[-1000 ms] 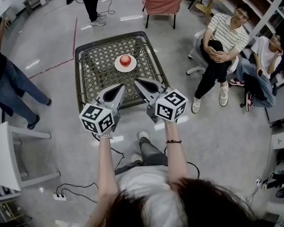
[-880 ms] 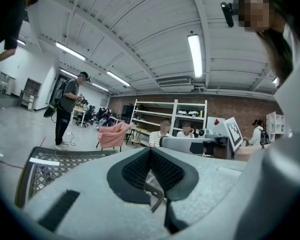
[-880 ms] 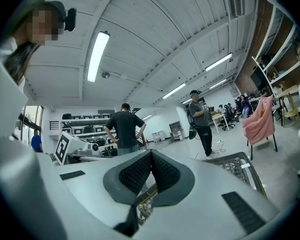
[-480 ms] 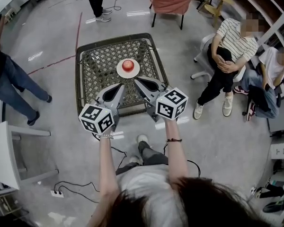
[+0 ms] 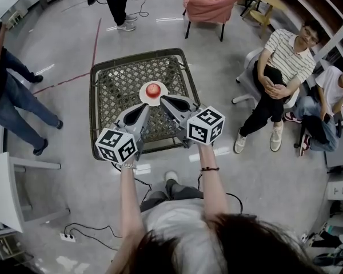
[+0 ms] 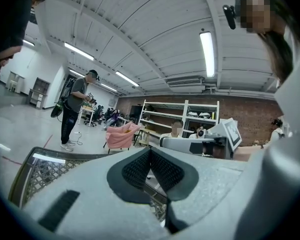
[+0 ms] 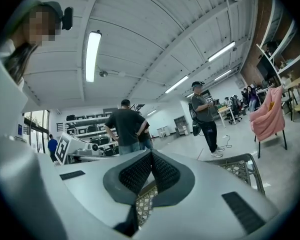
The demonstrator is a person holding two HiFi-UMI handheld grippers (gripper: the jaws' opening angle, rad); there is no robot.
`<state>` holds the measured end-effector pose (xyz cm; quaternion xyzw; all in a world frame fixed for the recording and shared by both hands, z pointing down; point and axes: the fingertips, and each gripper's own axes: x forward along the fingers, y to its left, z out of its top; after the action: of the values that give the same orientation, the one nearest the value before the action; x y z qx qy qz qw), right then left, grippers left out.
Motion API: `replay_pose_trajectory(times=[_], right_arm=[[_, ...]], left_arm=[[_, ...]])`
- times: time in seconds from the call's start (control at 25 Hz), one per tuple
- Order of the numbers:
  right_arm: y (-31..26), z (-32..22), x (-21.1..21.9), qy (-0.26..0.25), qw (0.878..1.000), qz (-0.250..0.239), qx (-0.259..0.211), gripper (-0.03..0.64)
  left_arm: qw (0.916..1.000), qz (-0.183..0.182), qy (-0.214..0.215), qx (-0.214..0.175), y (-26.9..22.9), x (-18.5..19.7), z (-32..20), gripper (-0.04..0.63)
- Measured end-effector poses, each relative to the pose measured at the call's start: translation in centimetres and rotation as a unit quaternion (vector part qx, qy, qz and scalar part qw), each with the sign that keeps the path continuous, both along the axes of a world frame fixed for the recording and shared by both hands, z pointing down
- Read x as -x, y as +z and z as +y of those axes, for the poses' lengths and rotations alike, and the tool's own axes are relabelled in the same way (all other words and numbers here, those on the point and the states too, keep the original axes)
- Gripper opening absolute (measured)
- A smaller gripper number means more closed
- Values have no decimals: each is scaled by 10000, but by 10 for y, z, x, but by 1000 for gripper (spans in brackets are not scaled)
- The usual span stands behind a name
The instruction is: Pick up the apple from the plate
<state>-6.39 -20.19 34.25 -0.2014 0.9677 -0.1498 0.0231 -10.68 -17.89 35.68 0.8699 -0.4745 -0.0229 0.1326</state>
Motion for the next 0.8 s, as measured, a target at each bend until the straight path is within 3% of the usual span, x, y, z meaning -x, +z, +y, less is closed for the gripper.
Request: replay_pose_trajectory(times=[0.4, 0.8], right_arm=[[14, -27, 7, -68, 9999, 6, 127, 9], [31, -56, 18, 68, 9991, 78, 403, 9]], left_arm=[[9999, -34, -145, 52, 11, 7, -24, 11], [9992, -65, -97, 375, 30, 21, -55, 11]])
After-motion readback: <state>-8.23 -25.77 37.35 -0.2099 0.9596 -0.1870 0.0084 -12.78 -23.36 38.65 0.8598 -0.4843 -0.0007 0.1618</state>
